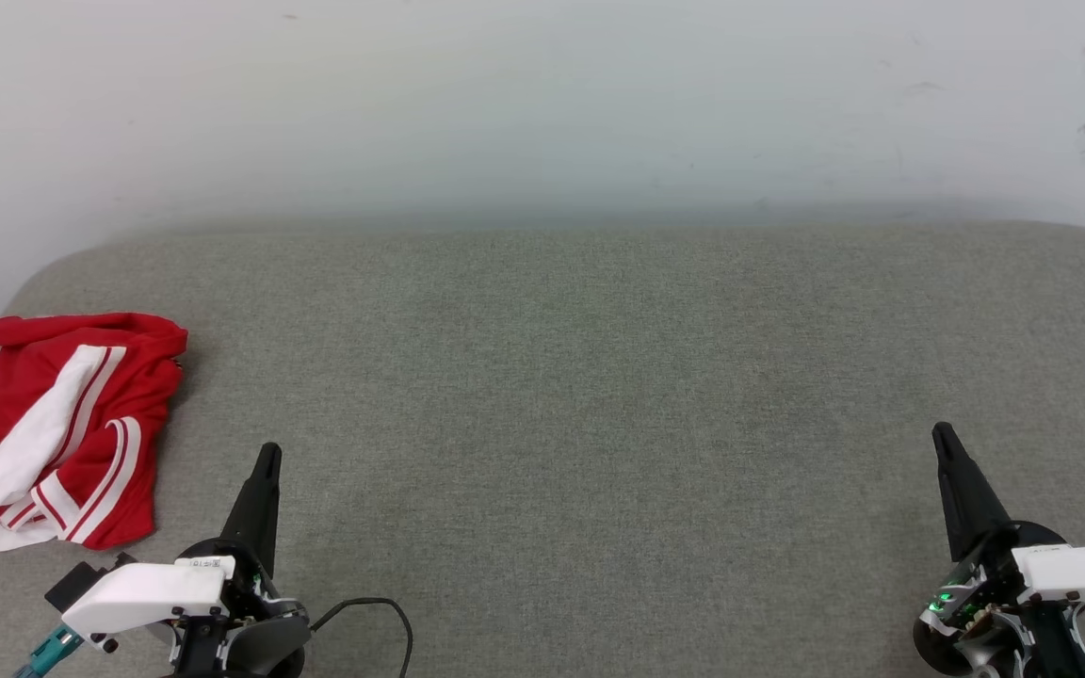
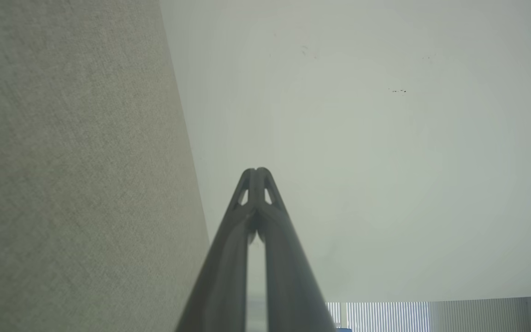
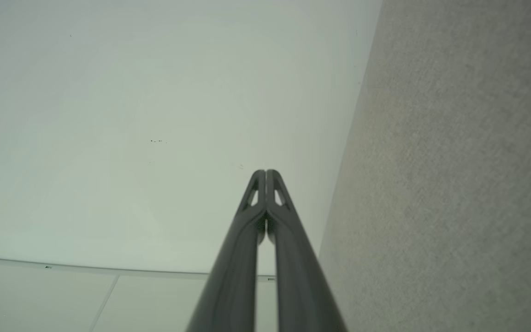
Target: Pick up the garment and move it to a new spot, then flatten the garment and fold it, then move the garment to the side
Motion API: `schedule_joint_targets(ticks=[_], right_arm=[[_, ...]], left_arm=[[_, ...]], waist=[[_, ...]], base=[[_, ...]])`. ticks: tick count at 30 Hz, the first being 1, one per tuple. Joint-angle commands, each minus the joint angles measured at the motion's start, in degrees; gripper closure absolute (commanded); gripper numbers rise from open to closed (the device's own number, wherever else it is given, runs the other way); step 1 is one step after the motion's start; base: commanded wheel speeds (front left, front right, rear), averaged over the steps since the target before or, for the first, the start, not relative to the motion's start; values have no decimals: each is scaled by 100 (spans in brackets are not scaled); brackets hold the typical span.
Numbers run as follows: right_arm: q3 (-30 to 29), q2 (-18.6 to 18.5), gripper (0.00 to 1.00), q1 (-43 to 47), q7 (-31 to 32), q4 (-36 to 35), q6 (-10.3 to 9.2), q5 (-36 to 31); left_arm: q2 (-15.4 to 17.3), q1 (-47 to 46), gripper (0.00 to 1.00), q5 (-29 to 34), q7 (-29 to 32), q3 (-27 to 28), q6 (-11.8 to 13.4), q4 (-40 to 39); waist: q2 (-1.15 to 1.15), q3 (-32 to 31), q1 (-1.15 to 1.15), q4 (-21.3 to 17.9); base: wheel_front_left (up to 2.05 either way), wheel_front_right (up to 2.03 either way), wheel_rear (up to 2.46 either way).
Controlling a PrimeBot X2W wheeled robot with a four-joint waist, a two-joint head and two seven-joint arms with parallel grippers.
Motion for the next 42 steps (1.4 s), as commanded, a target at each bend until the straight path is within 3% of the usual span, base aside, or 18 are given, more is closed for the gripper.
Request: schedule_joint_targets(ticks=[1, 28, 29, 32, 33, 34, 42], right_arm=[[-5, 17, 100, -66, 11, 3, -2, -34], [-5, 18, 100, -67, 10, 3, -2, -35], [2, 0, 0, 9, -5, 16, 1, -1], [7, 4, 0, 80, -8, 106, 0, -2], [8, 6, 100, 138, -8, 157, 0, -2], [8, 7, 0, 190, -9, 204, 0, -2], [32, 7, 0, 225, -247, 46, 0, -341]], left_arm=[[-1, -38, 100, 0, 12, 14, -22, -3], [-1, -38, 100, 0, 12, 14, -22, -4], [0, 5, 0, 0, -5, -3, 2, 14], [-10, 70, 0, 1, -9, -20, 3, 101], [-15, 125, 100, 1, -11, -26, 4, 150], [-18, 169, 0, 1, -19, -33, 4, 201], [-15, 208, 0, 238, -255, -32, 3, 6]], waist=[[0, 0, 0, 0], [0, 0, 0, 0], [0, 0, 0, 0], [0, 1, 0, 0], [0, 1, 0, 0], [0, 1, 0, 0], [0, 7, 0, -1]], base=[[0, 0, 0], [0, 0, 0], [0, 0, 0], [0, 0, 0], [0, 0, 0], [0, 0, 0], [0, 0, 0]])
